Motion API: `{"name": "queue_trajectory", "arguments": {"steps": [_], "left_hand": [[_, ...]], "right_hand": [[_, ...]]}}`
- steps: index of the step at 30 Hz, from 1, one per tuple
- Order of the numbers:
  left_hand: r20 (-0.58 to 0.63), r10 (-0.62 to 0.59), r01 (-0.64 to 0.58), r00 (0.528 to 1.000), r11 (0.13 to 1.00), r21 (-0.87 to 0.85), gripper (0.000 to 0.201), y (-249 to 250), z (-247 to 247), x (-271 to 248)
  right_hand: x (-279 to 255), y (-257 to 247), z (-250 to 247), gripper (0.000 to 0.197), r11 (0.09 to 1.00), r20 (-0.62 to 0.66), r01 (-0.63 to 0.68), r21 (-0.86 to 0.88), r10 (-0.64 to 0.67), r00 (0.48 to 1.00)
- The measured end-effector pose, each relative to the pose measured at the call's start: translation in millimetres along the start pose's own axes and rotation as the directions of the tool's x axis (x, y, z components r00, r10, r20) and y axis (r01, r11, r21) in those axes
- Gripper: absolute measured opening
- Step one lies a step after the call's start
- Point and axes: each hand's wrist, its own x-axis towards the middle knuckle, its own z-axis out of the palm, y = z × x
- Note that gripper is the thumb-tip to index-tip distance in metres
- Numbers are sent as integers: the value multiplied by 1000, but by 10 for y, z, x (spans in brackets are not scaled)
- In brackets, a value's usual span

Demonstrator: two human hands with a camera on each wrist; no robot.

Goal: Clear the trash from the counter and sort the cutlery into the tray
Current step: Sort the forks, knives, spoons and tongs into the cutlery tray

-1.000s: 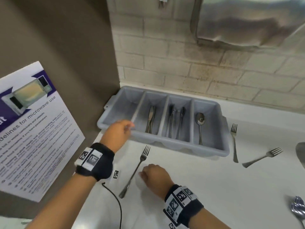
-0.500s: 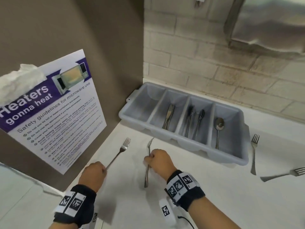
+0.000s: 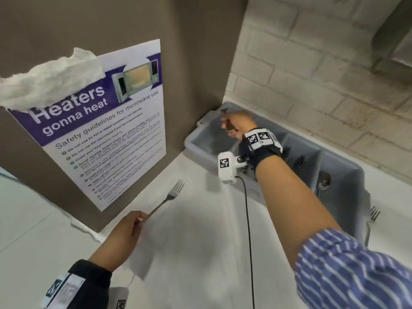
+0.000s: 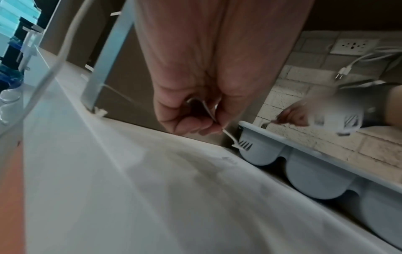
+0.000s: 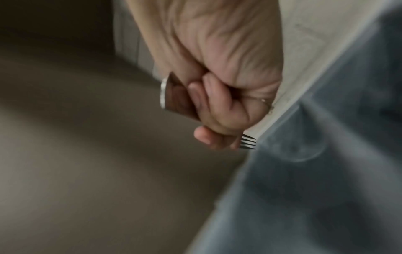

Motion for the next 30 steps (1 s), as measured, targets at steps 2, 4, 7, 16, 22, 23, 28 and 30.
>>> {"name": "queue_trajectory", "arguments": {"steps": [2,4,7,16,22,23,28,30], "left_hand": [[-28,6,-8,1000,999,-49,38,-12,-46,-84],[-47,26,-31,999,994,-107,40,33,-105,-138],[-80,91,-105,993,976,-193,37,130,-188,-134],[-132,308,-332,942,914,-233,36,1145,-357,524],[-8,266,-266,964,964,20,38,1821,91,1607],[28,248,-249,968,964,95,39,1844,205,1802],[158,243,-290,957,822,490,35,1884,591,2324],[186,233,-299,954,762,575,31,1897,667,2369]], "right_hand": [[199,161,101,21,870,-14,-10,-493,4,1000],[329,323,217,28,662,6,60,-747,-83,997],[318,374,351,35,731,63,36,-682,9,998],[-2,393,300,30,903,15,69,-424,-69,997],[-853,868,-84,33,914,-216,132,-383,-228,949],[-1027,996,-157,31,907,-247,117,-405,-231,941],[-1860,1626,-521,26,918,-428,-14,-396,-171,887],[-2092,1898,-675,26,927,-495,-63,-369,-139,858]]}}
